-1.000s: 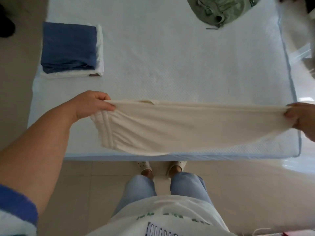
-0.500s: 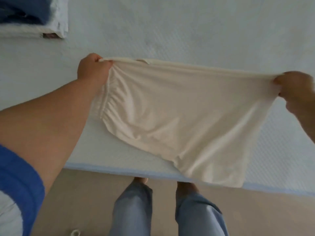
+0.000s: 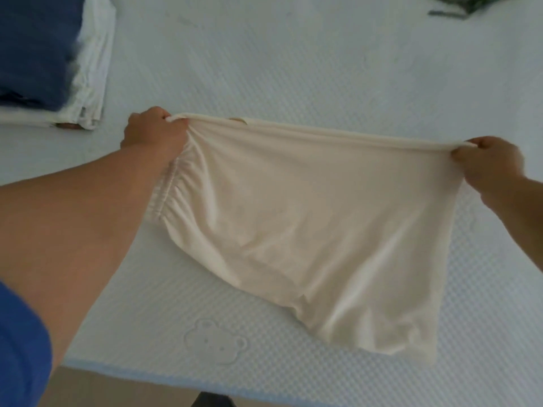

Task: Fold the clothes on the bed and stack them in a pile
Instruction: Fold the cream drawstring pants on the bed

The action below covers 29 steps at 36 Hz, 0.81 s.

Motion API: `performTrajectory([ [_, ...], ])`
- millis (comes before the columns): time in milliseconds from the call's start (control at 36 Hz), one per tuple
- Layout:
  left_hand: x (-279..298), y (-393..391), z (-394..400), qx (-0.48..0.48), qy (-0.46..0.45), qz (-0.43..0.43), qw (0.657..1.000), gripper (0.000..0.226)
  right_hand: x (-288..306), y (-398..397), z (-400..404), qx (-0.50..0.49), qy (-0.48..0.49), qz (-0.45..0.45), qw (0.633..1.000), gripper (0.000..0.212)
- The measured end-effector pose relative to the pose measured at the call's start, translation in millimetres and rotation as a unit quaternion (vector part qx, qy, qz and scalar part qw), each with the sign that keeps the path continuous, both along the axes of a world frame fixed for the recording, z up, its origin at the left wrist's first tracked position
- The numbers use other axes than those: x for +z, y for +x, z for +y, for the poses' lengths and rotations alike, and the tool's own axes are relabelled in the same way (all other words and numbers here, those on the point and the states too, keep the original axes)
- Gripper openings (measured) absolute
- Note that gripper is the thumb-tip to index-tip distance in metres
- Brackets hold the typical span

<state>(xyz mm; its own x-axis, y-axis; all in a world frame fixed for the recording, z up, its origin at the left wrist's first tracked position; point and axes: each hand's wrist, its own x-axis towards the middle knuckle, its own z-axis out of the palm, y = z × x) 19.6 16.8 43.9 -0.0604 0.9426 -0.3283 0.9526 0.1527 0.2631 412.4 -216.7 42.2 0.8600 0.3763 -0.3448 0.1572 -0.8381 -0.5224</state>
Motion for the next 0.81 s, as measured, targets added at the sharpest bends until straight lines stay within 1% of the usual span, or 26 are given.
performTrajectory([
  [139,-9,7,5,-0.024,-0.006,0.067,0.997,0.053,-11,3,15,0.032,-0.029,-0.029,0.999,0.034],
  [194,-6,13,1,-0.024,0.012,0.095,0.995,0.055,-16,0,15,0.031,-0.045,-0.026,0.998,0.043],
  [250,1,20,-7,-0.066,0.056,0.109,0.990,0.059,-18,-6,11,0.035,-0.044,-0.040,0.998,0.055],
  [306,7,26,-19,-0.140,0.119,0.093,0.979,0.061,-14,-19,3,0.073,-0.036,-0.079,0.994,0.060],
  [361,13,36,-38,-0.202,0.147,0.043,0.967,0.060,-9,-41,-10,0.151,-0.019,-0.112,0.982,0.060],
  [417,13,50,-68,-0.257,0.122,-0.026,0.958,0.058,-4,-69,-24,0.242,0.006,-0.124,0.962,0.058],
  [472,6,62,-111,-0.327,0.071,-0.063,0.940,0.059,-1,-98,-42,0.332,0.019,-0.128,0.934,0.054],
  [500,-1,66,-133,-0.364,0.046,-0.061,0.928,0.060,-1,-111,-52,0.381,0.012,-0.129,0.916,0.054],
  [556,-18,67,-166,-0.408,-0.012,-0.021,0.912,0.064,-6,-132,-74,0.476,-0.025,-0.127,0.870,0.058],
  [583,-27,65,-173,-0.418,-0.034,0.006,0.908,0.066,-10,-137,-84,0.508,-0.049,-0.123,0.851,0.059],
  [611,-35,63,-175,-0.424,-0.046,0.024,0.904,0.068,-14,-138,-95,0.525,-0.075,-0.116,0.840,0.060],
  [667,-45,57,-172,-0.432,-0.048,0.042,0.900,0.069,-21,-133,-113,0.525,-0.123,-0.096,0.837,0.065],
  [722,-49,55,-167,-0.437,-0.045,0.045,0.897,0.071,-24,-123,-128,0.508,-0.134,-0.100,0.845,0.068],
  [806,-47,59,-168,-0.435,-0.060,0.054,0.897,0.072,-19,-121,-148,0.443,-0.100,-0.097,0.886,0.067],
])
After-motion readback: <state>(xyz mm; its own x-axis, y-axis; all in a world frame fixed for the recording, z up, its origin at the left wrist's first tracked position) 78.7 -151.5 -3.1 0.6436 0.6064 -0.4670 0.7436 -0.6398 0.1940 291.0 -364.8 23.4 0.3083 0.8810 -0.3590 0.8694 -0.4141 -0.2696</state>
